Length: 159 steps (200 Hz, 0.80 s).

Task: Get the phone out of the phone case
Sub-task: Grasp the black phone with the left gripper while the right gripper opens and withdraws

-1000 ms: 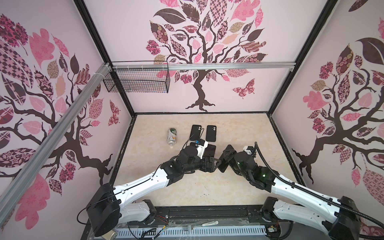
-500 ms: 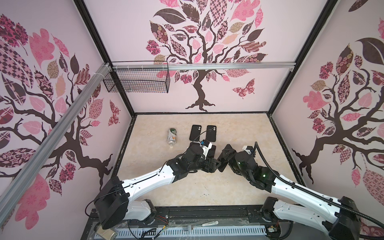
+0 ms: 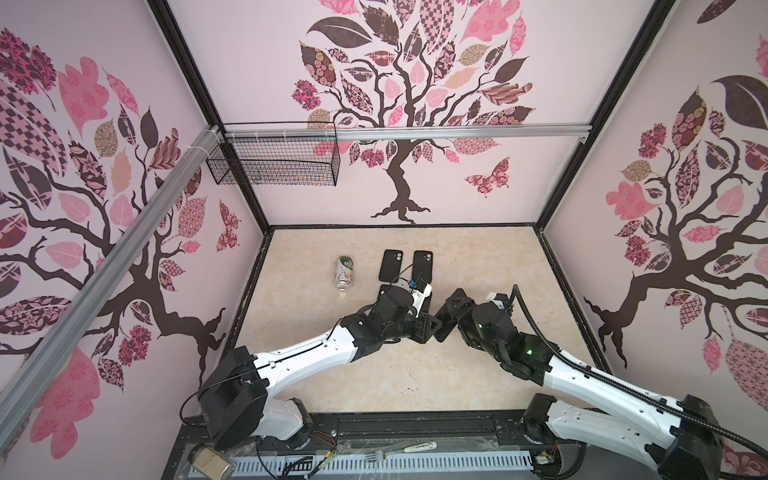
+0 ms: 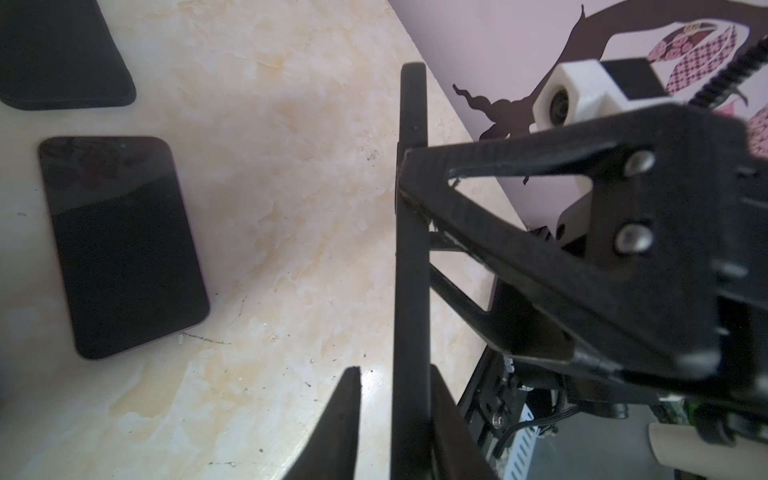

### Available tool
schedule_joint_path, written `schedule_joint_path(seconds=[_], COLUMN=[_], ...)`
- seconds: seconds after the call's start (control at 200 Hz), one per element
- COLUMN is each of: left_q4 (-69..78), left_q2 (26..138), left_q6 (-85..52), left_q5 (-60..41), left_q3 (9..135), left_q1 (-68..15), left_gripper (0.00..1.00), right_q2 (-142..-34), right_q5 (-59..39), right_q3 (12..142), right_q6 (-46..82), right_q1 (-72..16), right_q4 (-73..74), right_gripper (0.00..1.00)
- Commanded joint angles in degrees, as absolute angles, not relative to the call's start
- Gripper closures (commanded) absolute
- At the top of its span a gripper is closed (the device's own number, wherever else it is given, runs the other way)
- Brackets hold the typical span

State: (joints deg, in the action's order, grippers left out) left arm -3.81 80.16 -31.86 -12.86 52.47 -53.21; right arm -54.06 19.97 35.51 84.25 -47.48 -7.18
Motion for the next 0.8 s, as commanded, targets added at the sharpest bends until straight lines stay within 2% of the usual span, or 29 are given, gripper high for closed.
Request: schedule_joint_path(seconds=[0.0, 0.235, 0.29, 0.315, 0.335, 0.4, 0.47, 0.635, 0.79], left_q4=[-3.2, -2.7, -2.9, -3.0, -3.1, -4.1, -5.2, -9.6, -12.1], left_q2=[81.1, 80.7, 80.4, 80.1, 79.9, 78.7, 76.9, 74.0, 71.0], left_q6=[-31.0, -31.7, -31.5, -31.6, -31.5, -31.0, -30.3, -28.8, -28.2], left_q5=[-11.7, -11.1, -11.2, -10.7, -10.3, -9.1, -8.2, -6.8, -6.3], left_q3=[54.3, 53.9, 53.9, 53.8, 53.8, 53.8, 53.8, 55.1, 55.3], left_q1=[-53.1, -53.2, -53.1, -53.1, -53.0, -52.7, -51.9, -49.6, -47.0], left_gripper=[0.8, 1.0, 1.0, 1.0, 1.0, 1.0, 1.0, 1.0, 1.0], right_q2=[-51.7, -51.5, -51.3, -51.3, -51.2, -51.0, -50.7, -48.2, -43.9], right_q5=[18.9, 18.7, 19.2, 19.5, 19.8, 20.0, 20.1, 20.9, 15.5], right_q3=[35.6, 34.6, 34.6, 34.6, 34.7, 34.7, 35.0, 33.9, 33.1], right_q6=[86.1, 86.2, 84.2, 82.6, 81.1, 73.3, 65.1, 50.3, 35.0], right_q1=[-47.5, -47.5, -47.5, -47.5, -47.5, -47.5, -47.5, -47.5, -47.5], right_q4=[-3.6, -3.0, -2.6, -2.3, -2.1, -0.2, 0.6, 1.4, 4.7], right_gripper=[0.95, 0.93, 0.89, 0.81, 0.7, 0.31, 0.02, 0.01, 0.0])
